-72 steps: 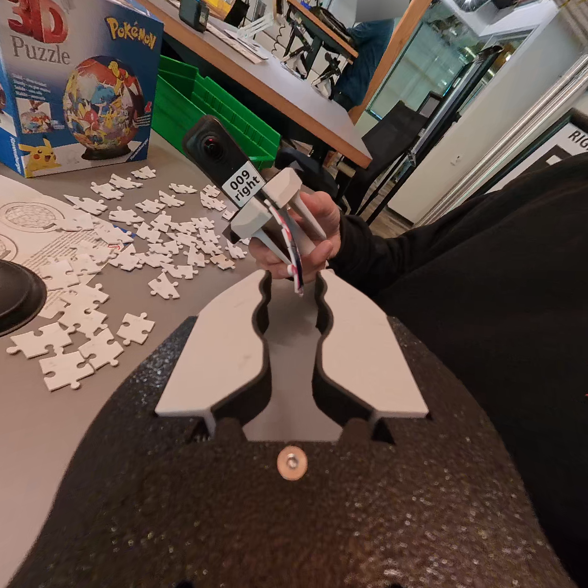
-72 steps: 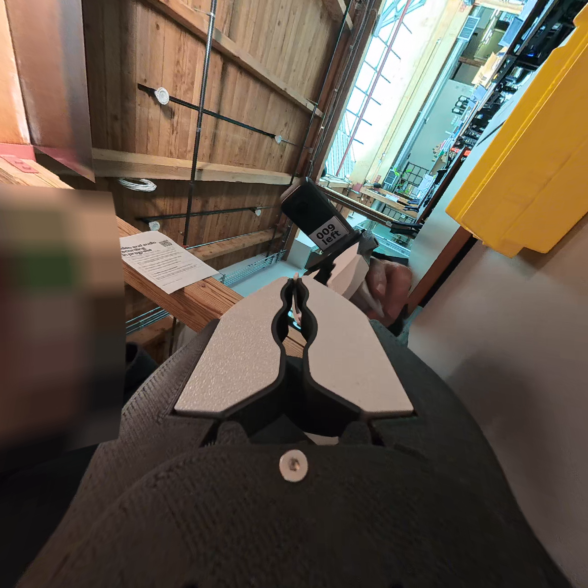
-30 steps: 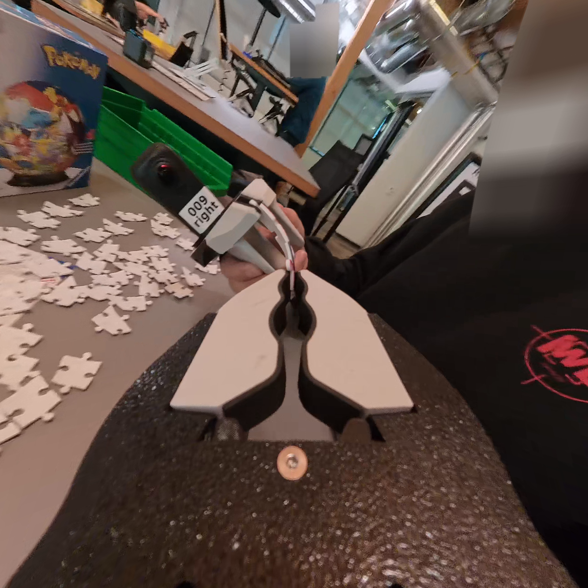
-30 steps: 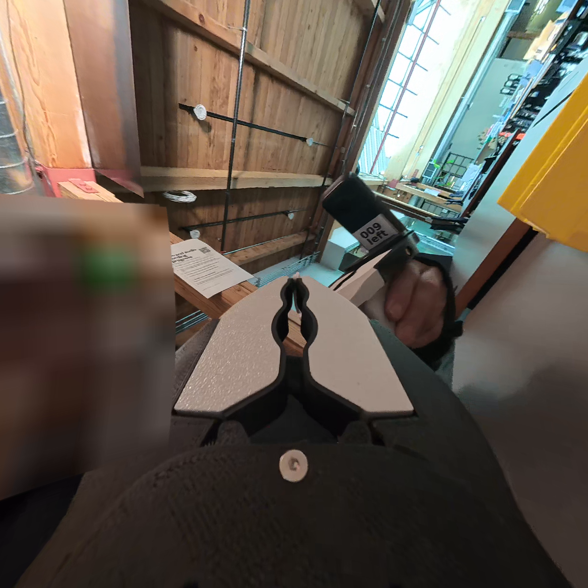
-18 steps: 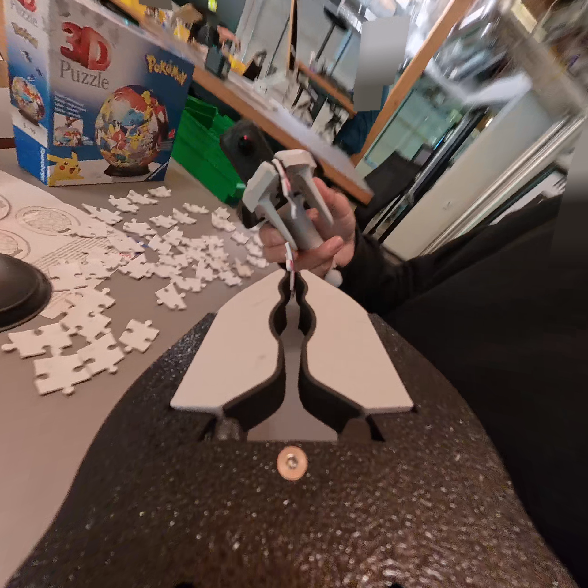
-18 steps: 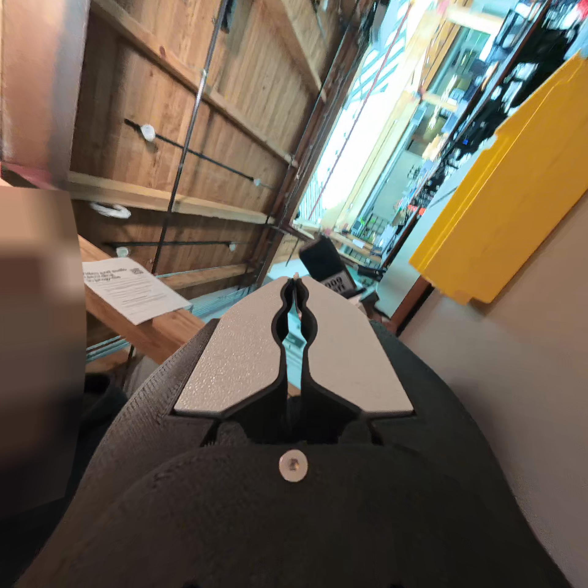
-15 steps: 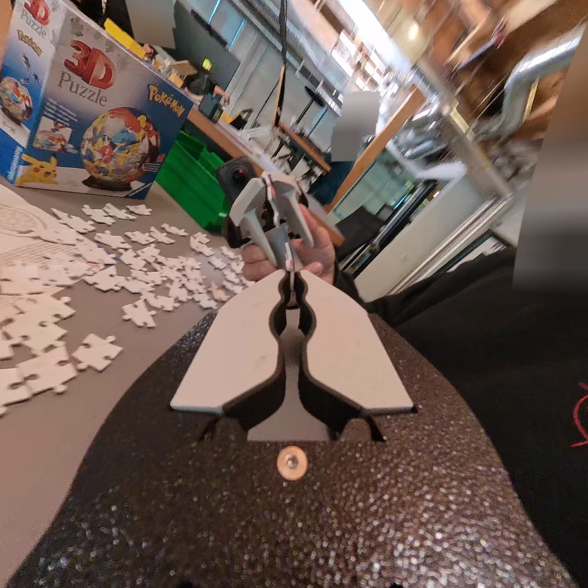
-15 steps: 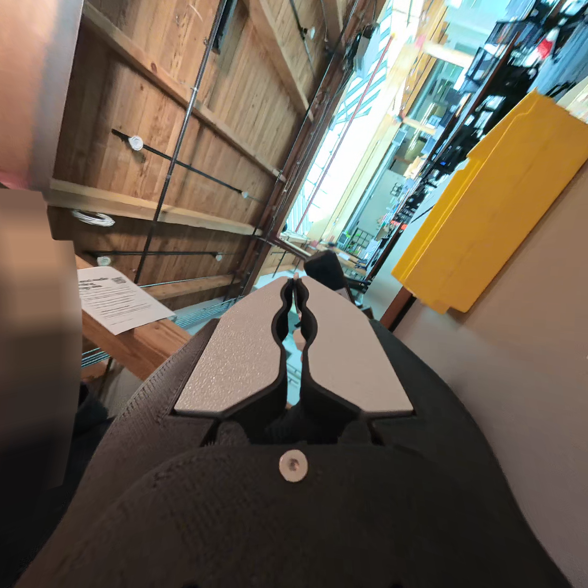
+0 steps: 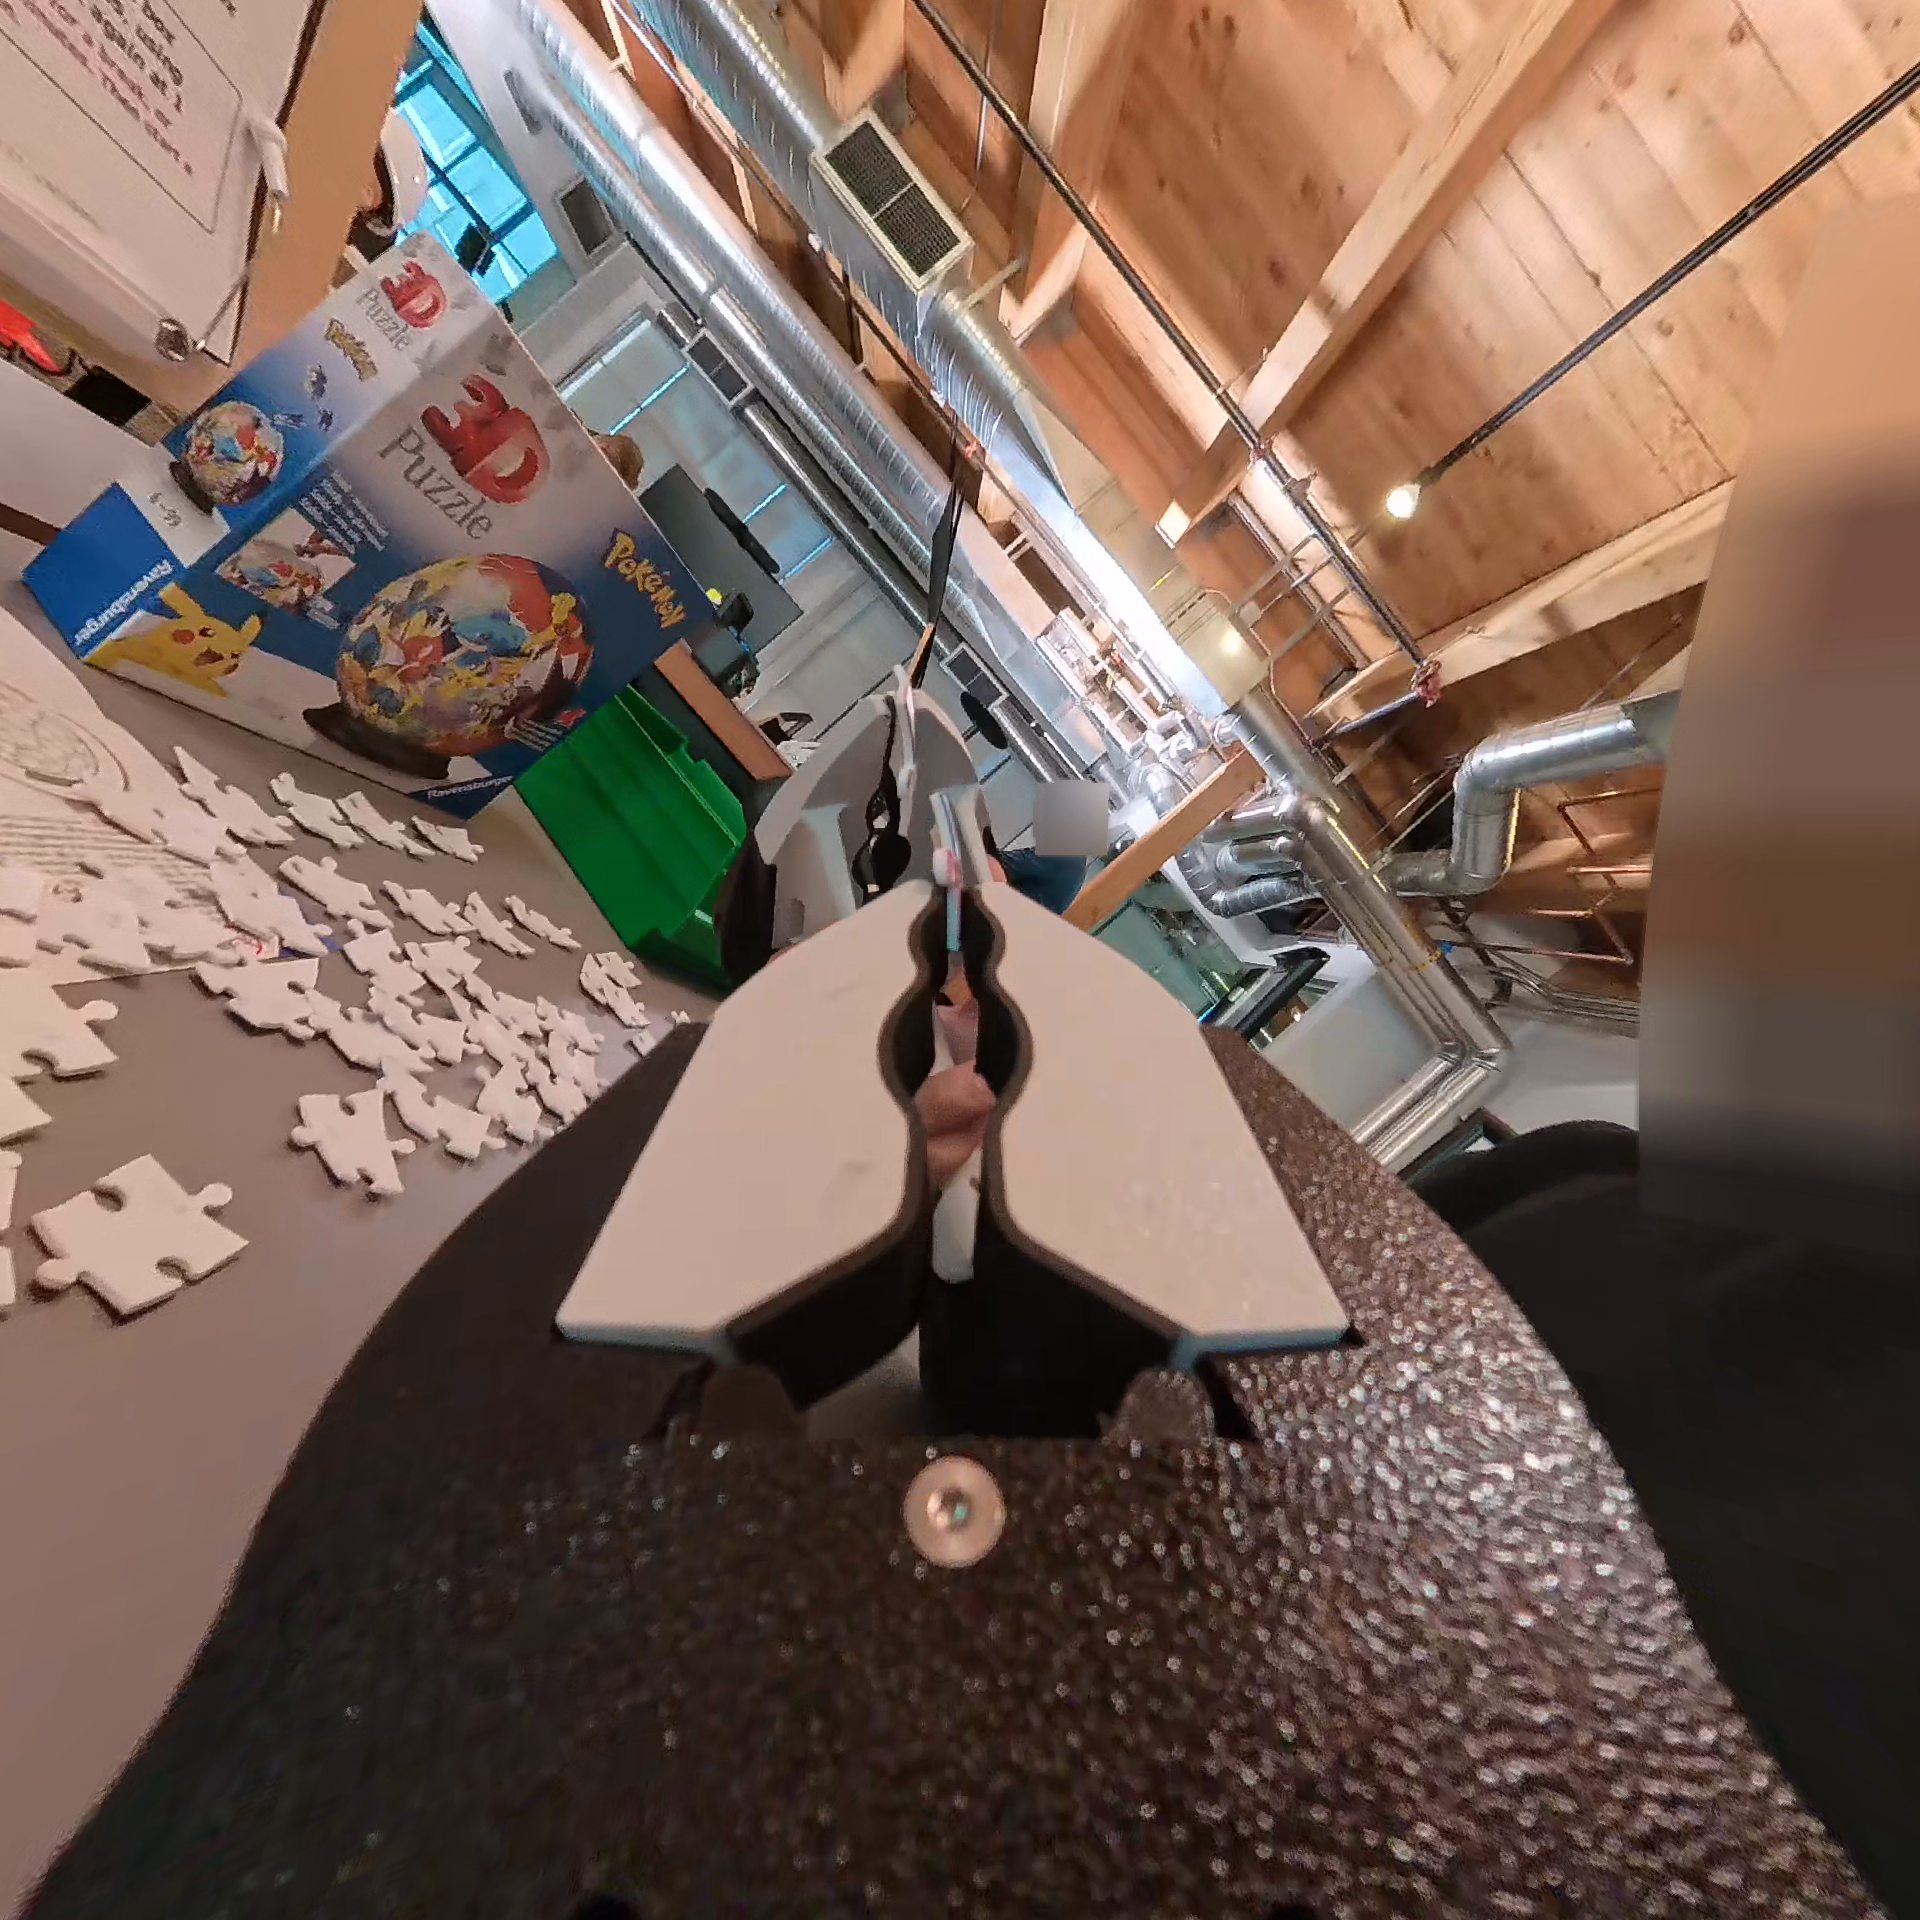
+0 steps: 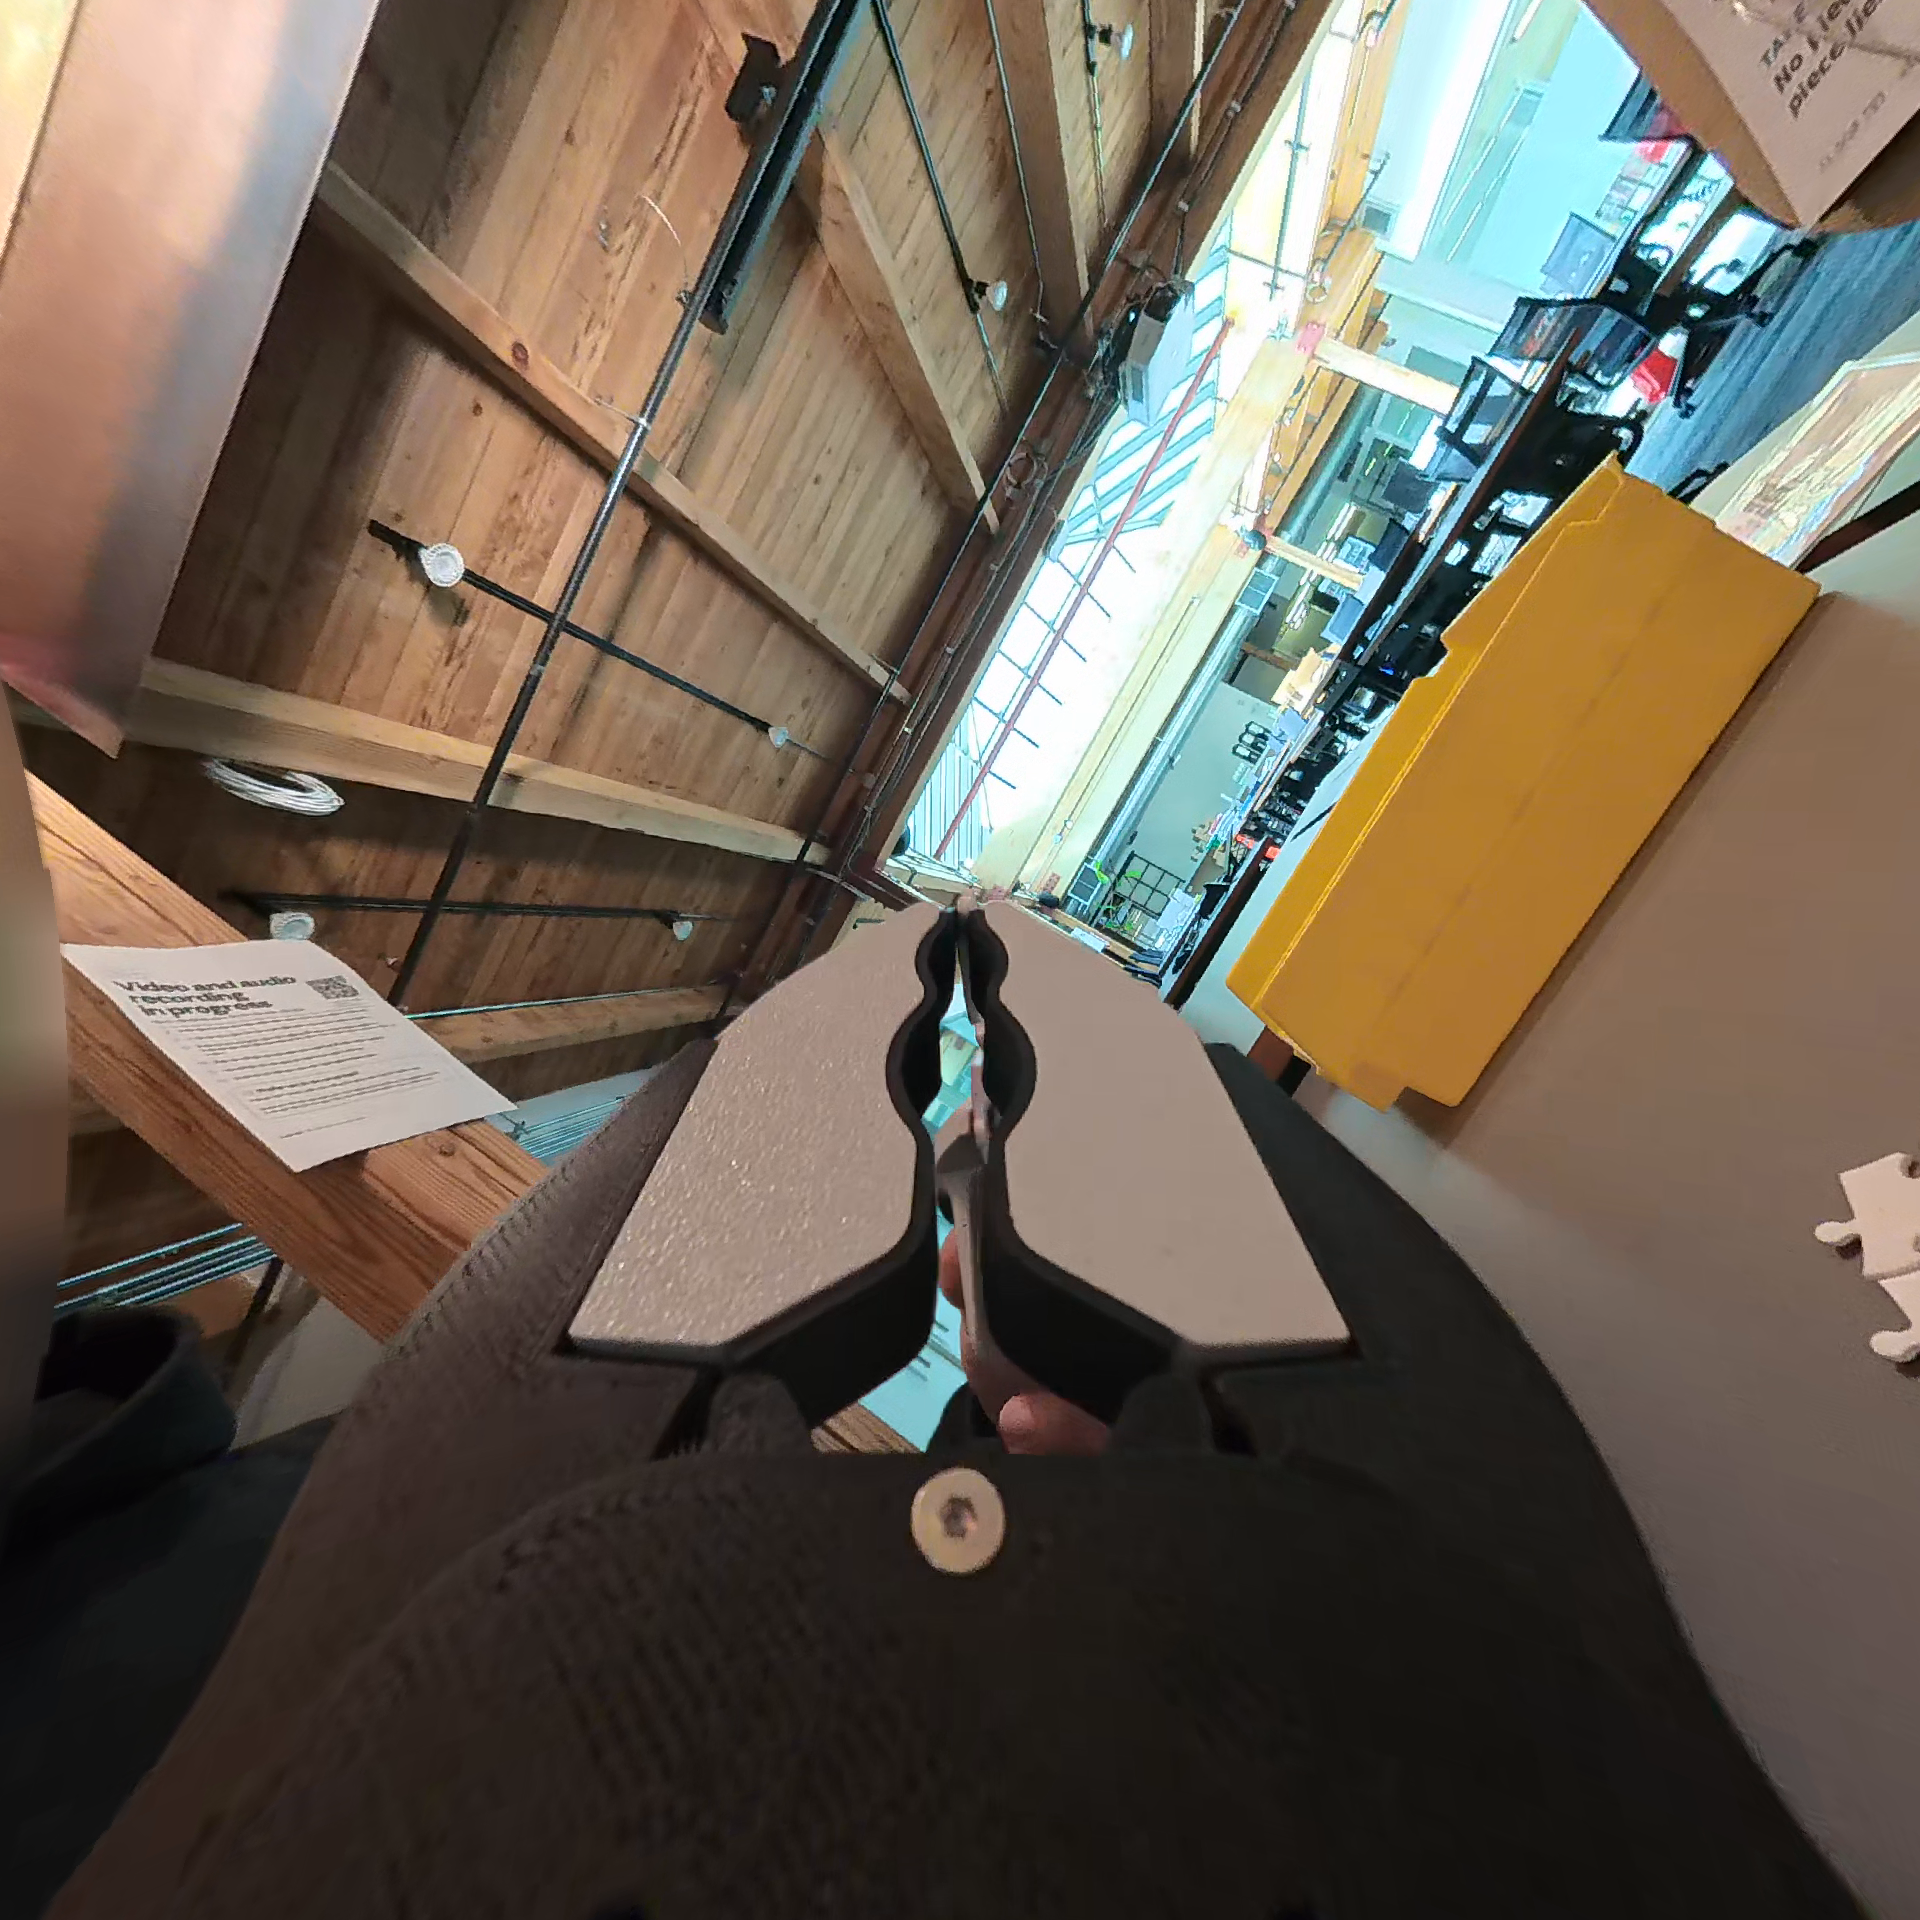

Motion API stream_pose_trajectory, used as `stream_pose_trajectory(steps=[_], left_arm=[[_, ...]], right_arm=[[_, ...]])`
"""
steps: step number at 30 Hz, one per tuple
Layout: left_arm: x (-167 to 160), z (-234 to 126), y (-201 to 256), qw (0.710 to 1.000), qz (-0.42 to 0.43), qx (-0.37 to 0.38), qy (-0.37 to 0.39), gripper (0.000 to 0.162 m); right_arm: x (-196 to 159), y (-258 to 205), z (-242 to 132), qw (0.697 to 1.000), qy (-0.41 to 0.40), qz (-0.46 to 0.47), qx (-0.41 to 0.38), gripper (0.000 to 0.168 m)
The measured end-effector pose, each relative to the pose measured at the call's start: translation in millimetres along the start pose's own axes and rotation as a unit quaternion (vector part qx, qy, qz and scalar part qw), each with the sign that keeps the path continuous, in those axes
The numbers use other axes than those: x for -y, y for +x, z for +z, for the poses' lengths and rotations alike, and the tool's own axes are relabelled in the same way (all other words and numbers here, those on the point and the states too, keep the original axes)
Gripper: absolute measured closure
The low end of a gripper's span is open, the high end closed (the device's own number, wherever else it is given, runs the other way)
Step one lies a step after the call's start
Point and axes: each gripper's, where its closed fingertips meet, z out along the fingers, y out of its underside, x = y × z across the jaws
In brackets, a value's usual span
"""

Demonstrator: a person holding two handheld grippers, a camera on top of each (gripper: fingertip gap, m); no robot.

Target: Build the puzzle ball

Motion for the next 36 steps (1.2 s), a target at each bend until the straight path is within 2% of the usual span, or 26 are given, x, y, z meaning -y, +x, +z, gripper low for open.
stream_pose_trajectory(steps=[8, 11, 16, 20, 23, 26, 30, 34, 36], left_arm=[[-5.1, 2.6, 0.1, 1.0, 0.027, 0.012, -0.009, 0.161], [-20.9, -3.6, -20.5, 0.995, 0.02, 0.078, -0.054, 0.161], [-58.5, -31.4, -64.5, 0.961, 0.058, 0.213, -0.169, 0.161], [-83.8, -50.7, -88.3, 0.924, 0.07, 0.278, -0.254, 0.16], [-90.6, -60.8, -101.8, 0.903, 0.089, 0.314, -0.278, 0.161], [-90.0, -64.5, -106.5, 0.895, 0.09, 0.332, -0.283, 0.16], [-85.1, -76.2, -115.3, 0.862, 0.131, 0.378, -0.31, 0.159], [-81.2, -80.7, -114.5, 0.86, 0.136, 0.382, -0.31, 0.15], [-79.4, -83.4, -112.4, 0.86, 0.135, 0.38, -0.313, 0.137]], right_arm=[[5.5, 2.5, -3.8, 1.0, 0.003, -0.025, -0.015, 0.166], [6.9, 8.8, -8.6, 0.997, -0.009, -0.06, -0.046, 0.166], [11.2, 9.6, -14.1, 0.995, -0.016, -0.075, -0.057, 0.166], [5.9, 8.3, -11.5, 0.996, -0.027, -0.067, -0.049, 0.166], [1.3, 8.6, -10.6, 0.996, -0.037, -0.067, -0.05, 0.166], [-0.7, 8.9, -10.7, 0.995, -0.044, -0.073, -0.053, 0.166], [-2.8, 9.7, -10.7, 0.994, -0.052, -0.078, -0.057, 0.166], [-6.5, 11.6, -10.5, 0.992, -0.064, -0.086, -0.062, 0.166], [-8.4, 12.8, -10.2, 0.992, -0.071, -0.088, -0.063, 0.166]])
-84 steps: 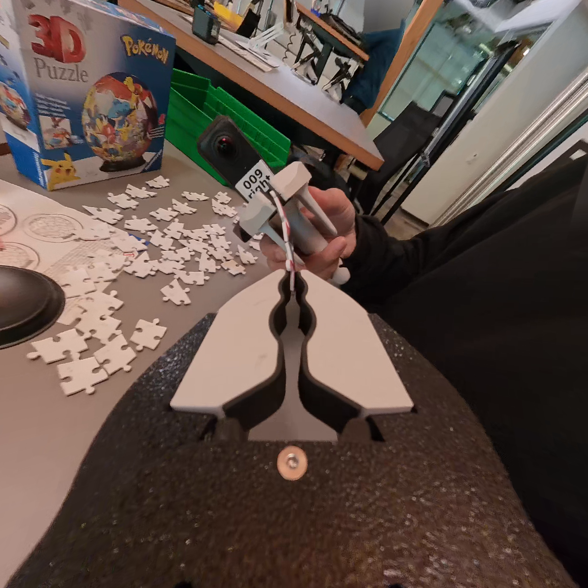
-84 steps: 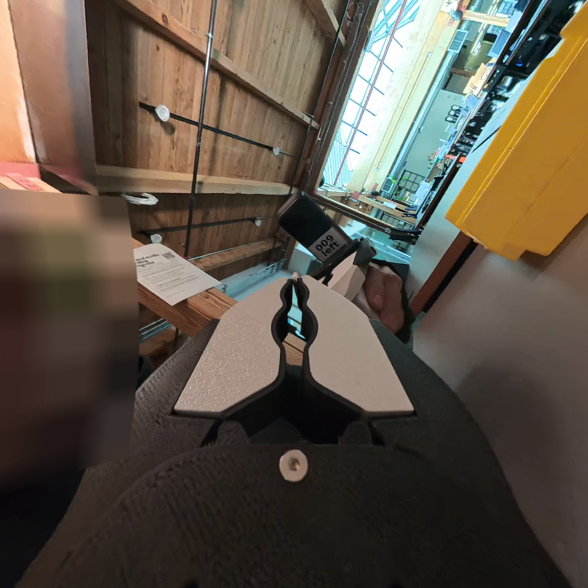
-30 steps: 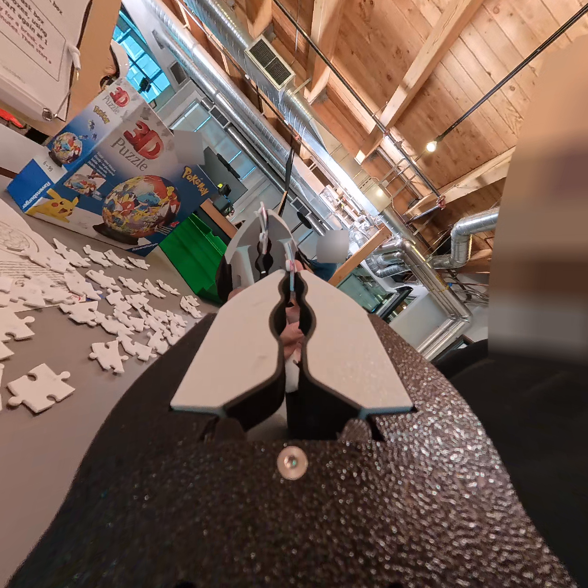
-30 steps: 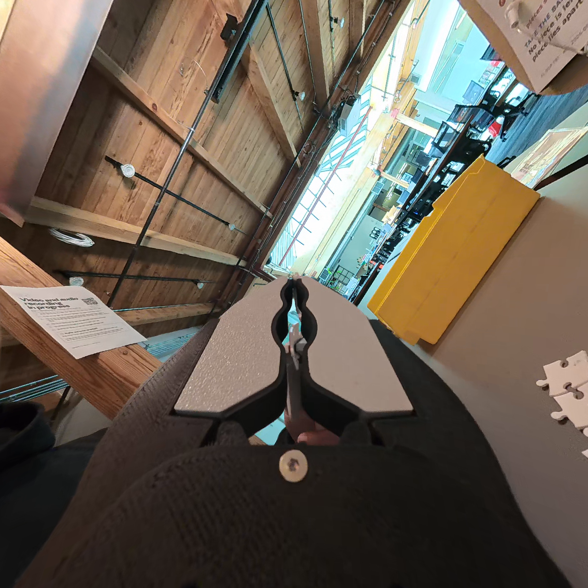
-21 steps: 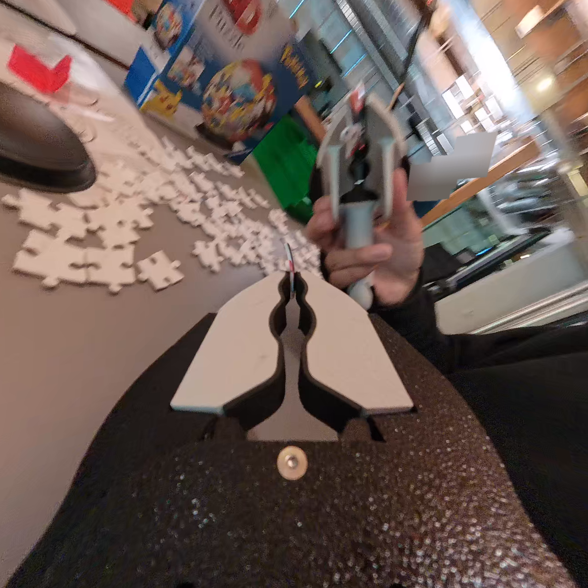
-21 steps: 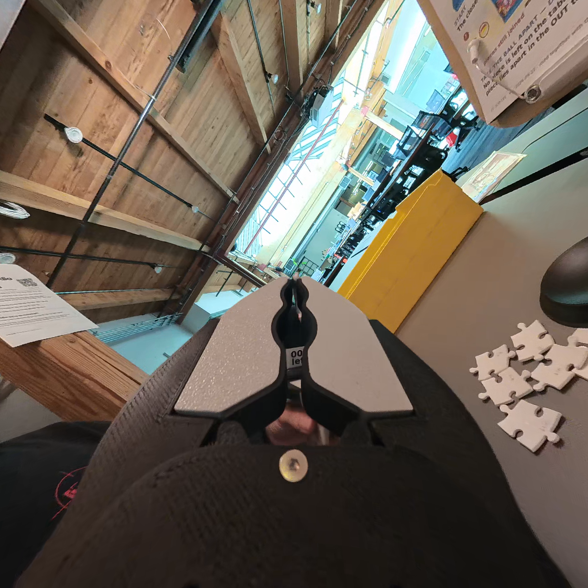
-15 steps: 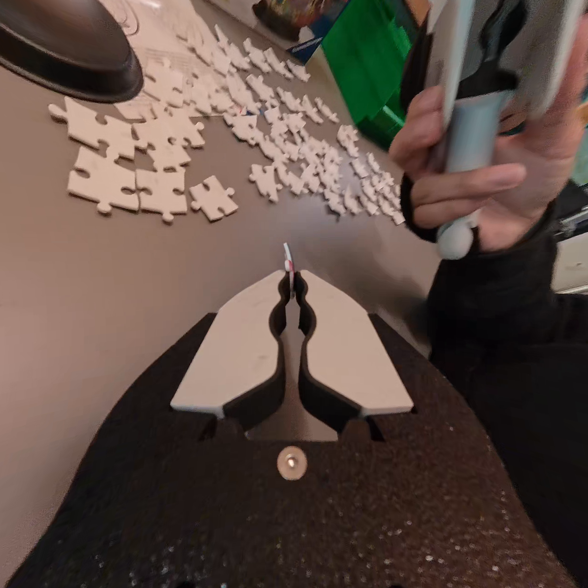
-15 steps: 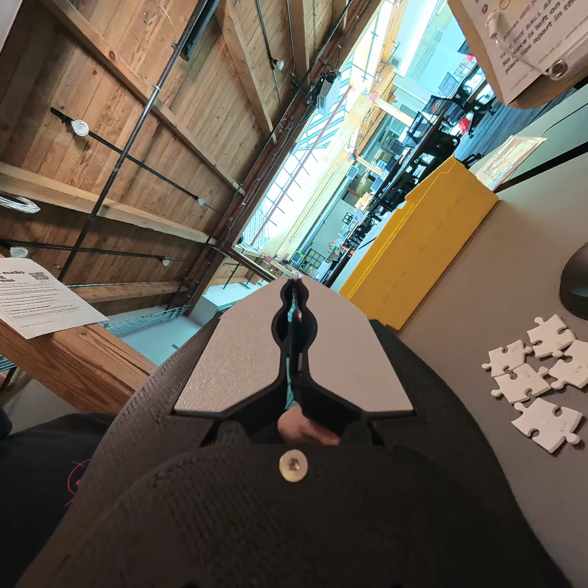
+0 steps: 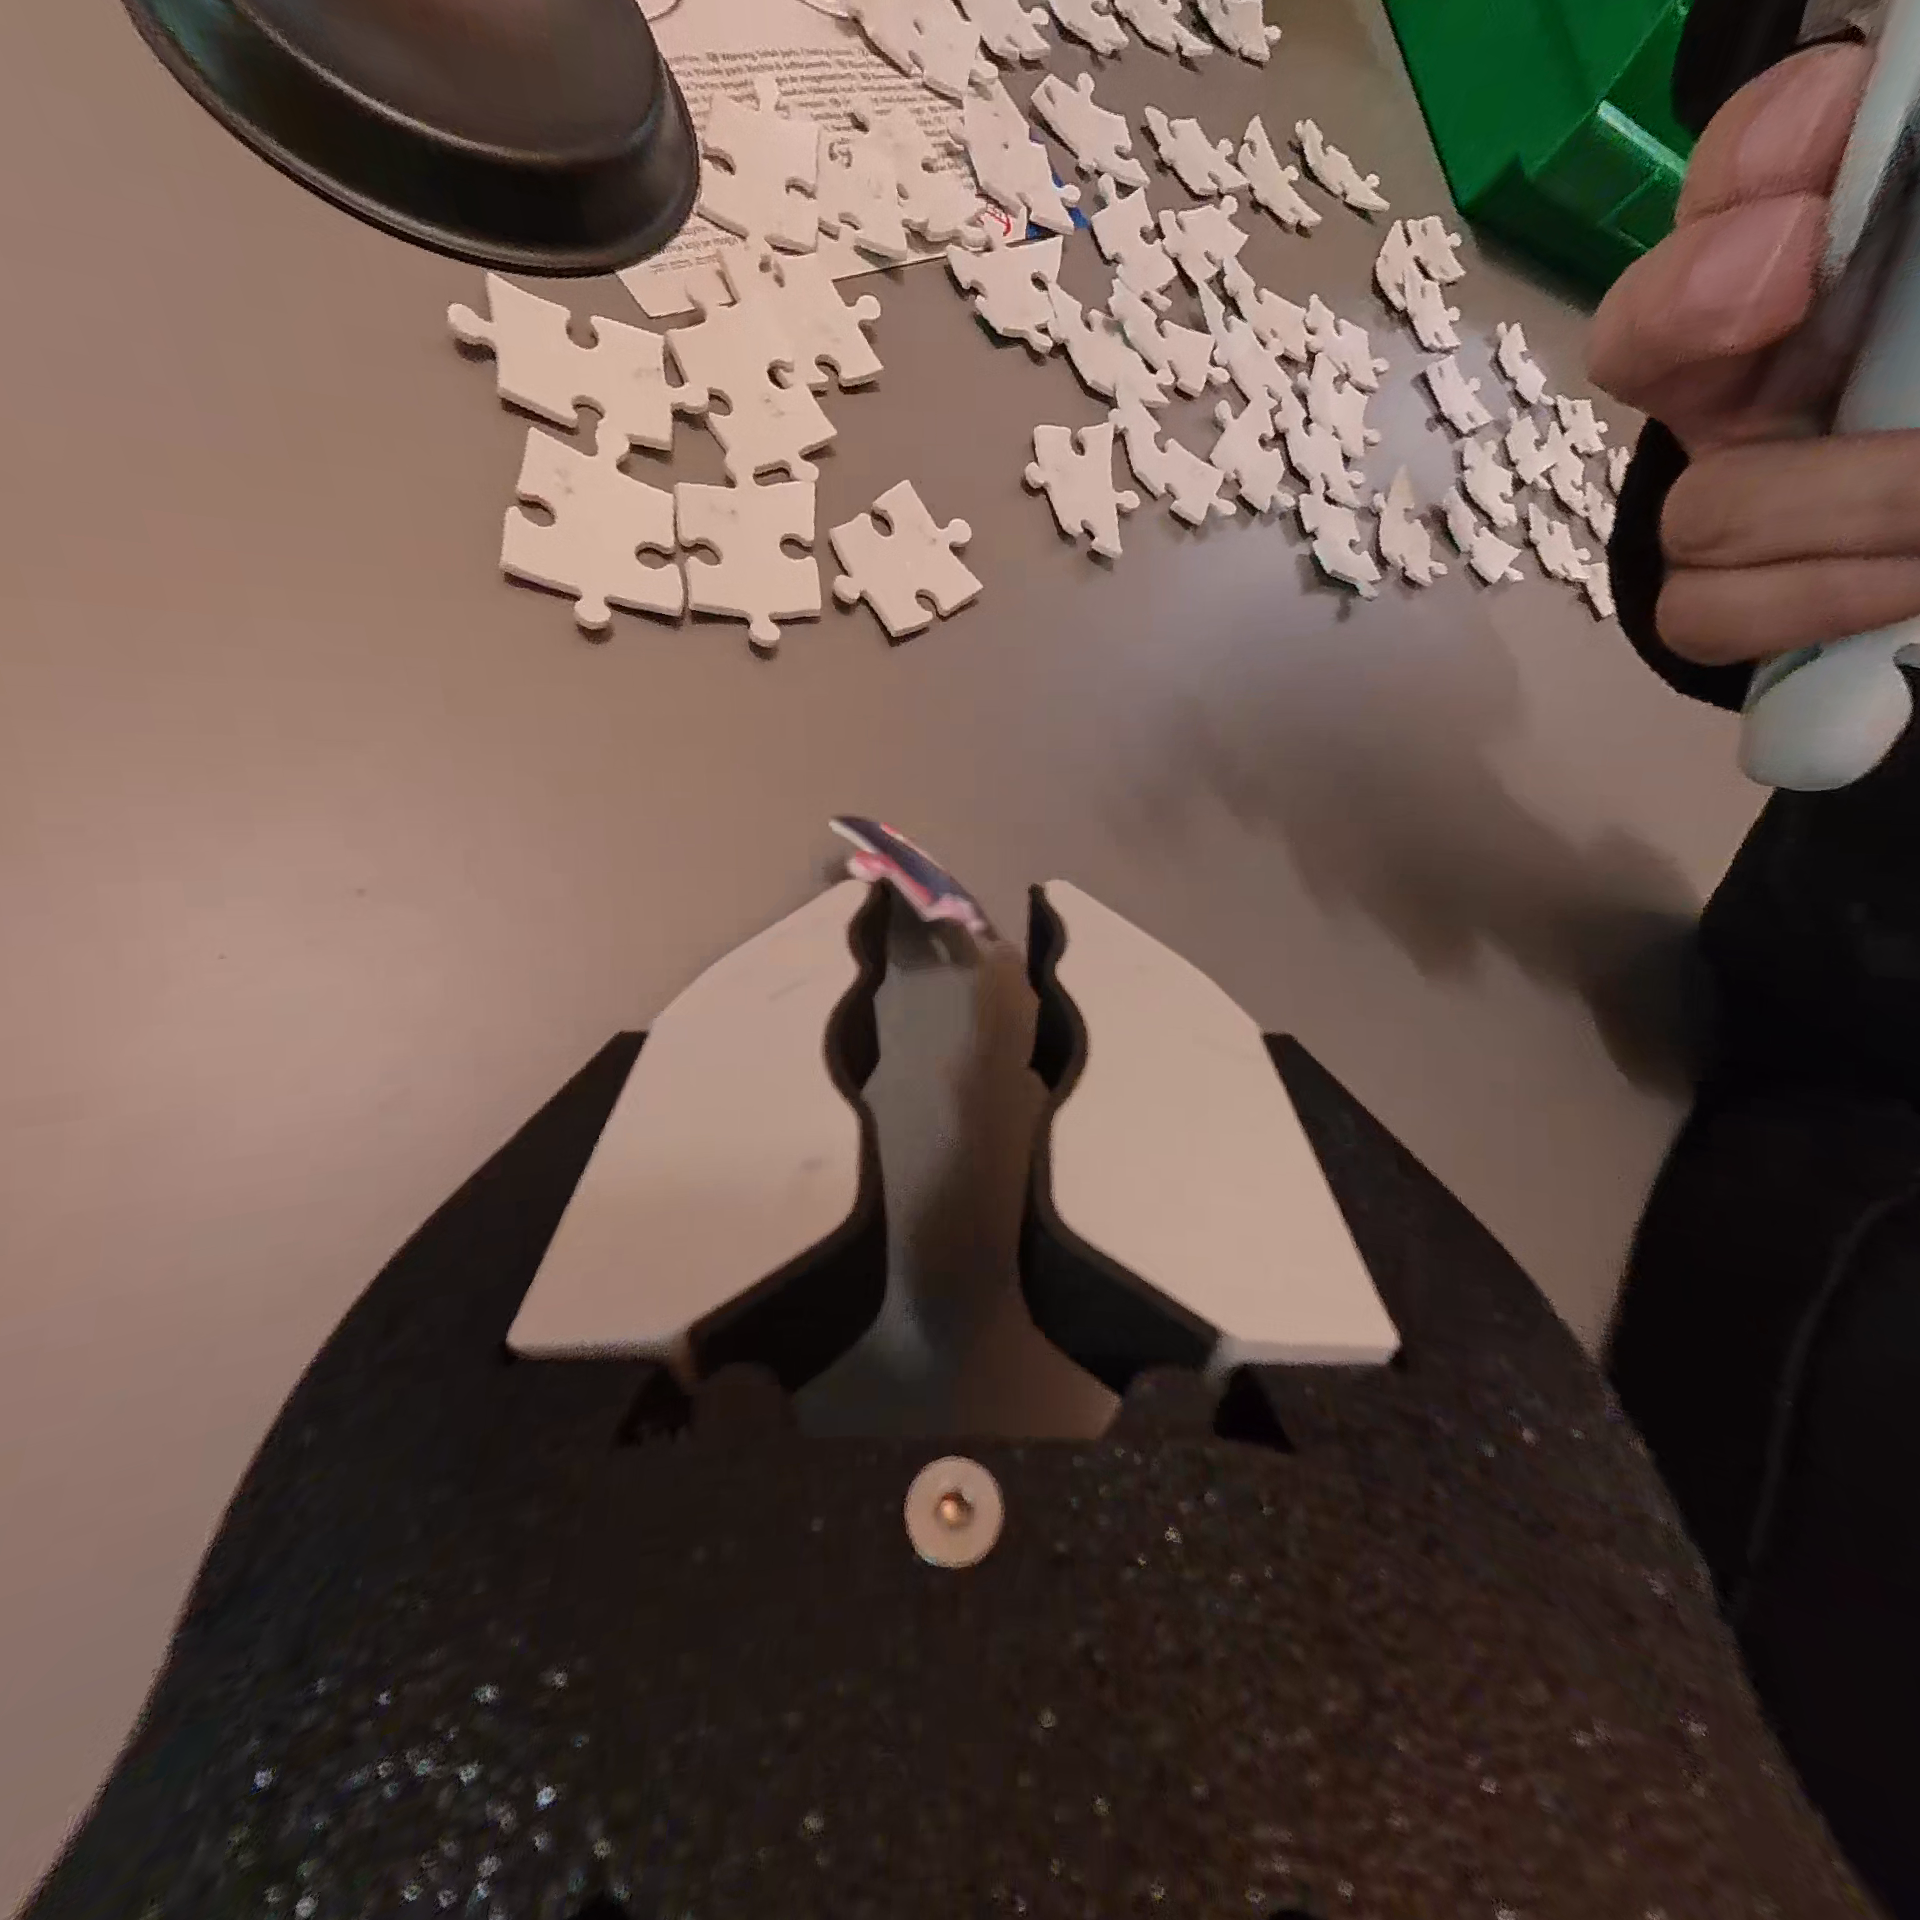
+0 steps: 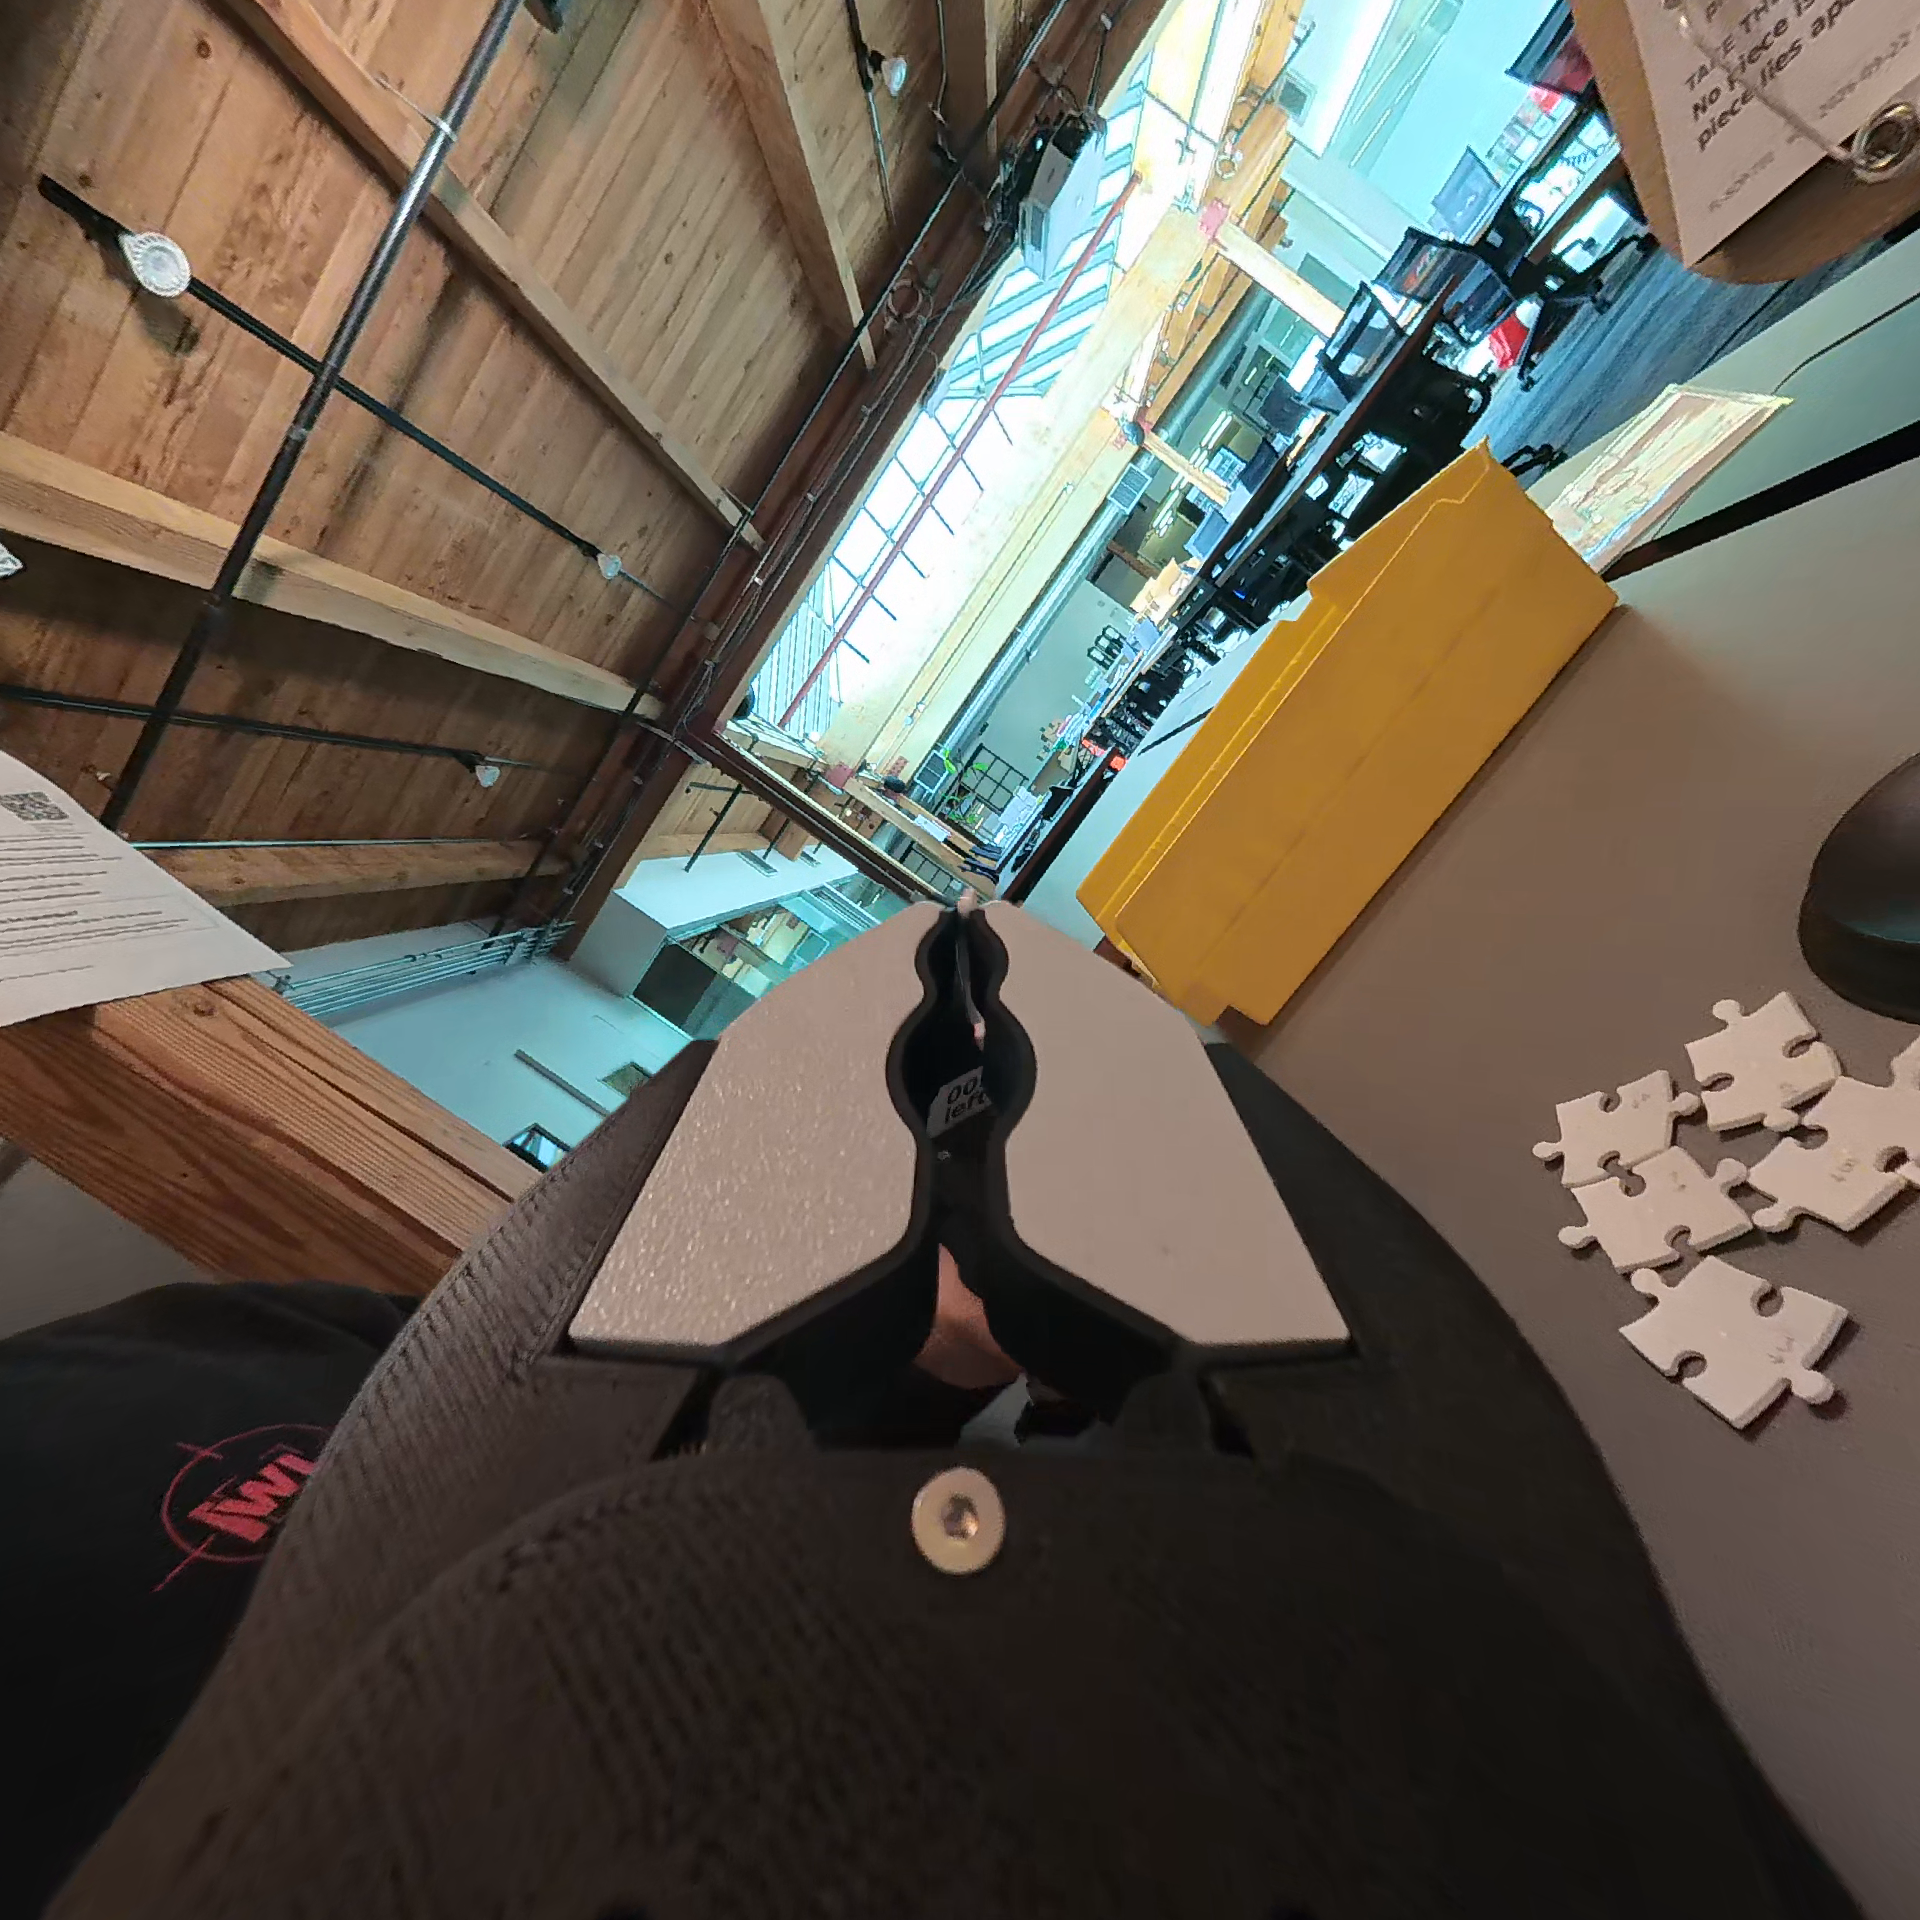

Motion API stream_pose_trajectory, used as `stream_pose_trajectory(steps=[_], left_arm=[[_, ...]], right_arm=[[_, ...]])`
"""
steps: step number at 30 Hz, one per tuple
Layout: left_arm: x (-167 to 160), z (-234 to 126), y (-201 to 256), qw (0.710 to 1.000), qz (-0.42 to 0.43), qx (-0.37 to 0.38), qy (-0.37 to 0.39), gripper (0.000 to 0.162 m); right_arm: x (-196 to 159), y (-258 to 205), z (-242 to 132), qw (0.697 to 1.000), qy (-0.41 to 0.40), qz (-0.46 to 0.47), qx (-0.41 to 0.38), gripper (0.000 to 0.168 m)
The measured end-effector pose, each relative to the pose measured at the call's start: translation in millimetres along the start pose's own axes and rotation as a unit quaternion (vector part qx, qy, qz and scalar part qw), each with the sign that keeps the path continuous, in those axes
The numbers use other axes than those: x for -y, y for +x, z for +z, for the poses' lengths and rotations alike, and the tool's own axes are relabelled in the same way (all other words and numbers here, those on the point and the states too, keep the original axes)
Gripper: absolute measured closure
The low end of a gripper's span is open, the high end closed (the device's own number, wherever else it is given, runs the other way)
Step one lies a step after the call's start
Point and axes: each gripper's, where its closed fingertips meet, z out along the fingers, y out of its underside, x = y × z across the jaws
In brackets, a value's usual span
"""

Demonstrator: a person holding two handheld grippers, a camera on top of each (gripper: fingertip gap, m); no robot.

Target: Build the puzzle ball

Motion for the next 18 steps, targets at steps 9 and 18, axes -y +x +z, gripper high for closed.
stream_pose_trajectory(steps=[9, 18], left_arm=[[37.6, -48.1, 1.9, 0.997, 0.059, -0.018, 0.051, 0.115], [85.0, -98.2, 90.8, 0.942, 0.095, -0.315, 0.071, 0.131]], right_arm=[[-23.1, -3.0, 9.6, 0.998, -0.057, 0.009, 0.032, 0.166], [-52.1, -37.9, 18.7, 0.983, -0.131, 0.01, 0.13, 0.166]])
